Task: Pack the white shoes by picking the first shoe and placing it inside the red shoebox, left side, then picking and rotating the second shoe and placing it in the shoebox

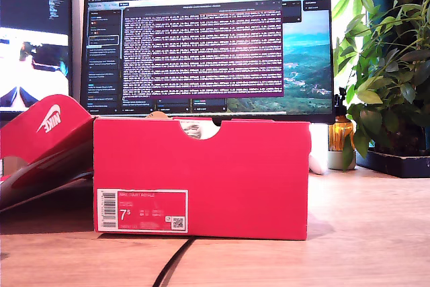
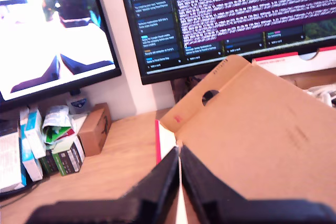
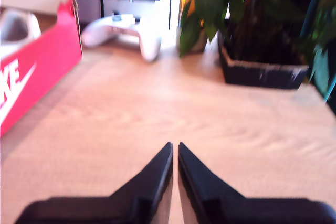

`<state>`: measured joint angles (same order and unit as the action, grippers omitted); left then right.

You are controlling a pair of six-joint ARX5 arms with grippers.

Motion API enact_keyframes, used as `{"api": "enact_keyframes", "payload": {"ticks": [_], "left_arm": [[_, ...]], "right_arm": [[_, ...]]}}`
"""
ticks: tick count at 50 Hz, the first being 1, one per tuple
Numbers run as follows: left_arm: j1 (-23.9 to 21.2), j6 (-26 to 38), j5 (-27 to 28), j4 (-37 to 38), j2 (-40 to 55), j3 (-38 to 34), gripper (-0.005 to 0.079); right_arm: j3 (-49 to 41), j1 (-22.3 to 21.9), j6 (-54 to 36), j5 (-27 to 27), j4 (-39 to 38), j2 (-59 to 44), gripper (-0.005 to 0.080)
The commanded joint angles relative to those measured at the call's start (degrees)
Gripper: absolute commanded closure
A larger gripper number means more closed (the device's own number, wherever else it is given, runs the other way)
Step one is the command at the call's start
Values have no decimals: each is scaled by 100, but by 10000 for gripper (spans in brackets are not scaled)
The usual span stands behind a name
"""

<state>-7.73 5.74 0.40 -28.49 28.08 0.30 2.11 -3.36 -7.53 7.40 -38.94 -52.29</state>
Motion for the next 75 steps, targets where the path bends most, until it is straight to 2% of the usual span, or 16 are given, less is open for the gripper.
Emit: {"api": "enact_keyframes", "payload": {"ticks": [1, 5, 18, 32, 45, 59, 63, 69, 75], "left_arm": [[26, -33, -66, -37, -92, -179, 760], [87, -35, -87, -17, -186, -179, 760], [470, -254, -83, -11, -455, -179, 760], [1064, -597, 597, 20, -636, -179, 760], [1137, -767, 820, 387, -640, -179, 760], [1130, -1161, 822, 1128, -645, -177, 760], [1130, -1154, 820, 1373, -647, -177, 760], [1126, -1143, 774, 1740, -721, -177, 760], [1119, -1222, 774, 2474, -933, -177, 760]], "right_arm": [[-107, -13, 0, 22, -59, 256, 765], [-184, -15, 2, 22, -22, 577, 765], [-184, -15, -24, 122, 778, 1523, 765], [-184, -15, -17, 129, 1749, 2712, 765], [-184, -13, 118, 122, 2927, 3952, 765], [-177, -13, 319, 101, 4533, 5250, 765], [-162, -7, 337, 103, 4863, 5217, 765], [-129, -2, 616, 92, 4953, 5176, 765], [-122, -2, 1080, 103, 4966, 5171, 765]]}}
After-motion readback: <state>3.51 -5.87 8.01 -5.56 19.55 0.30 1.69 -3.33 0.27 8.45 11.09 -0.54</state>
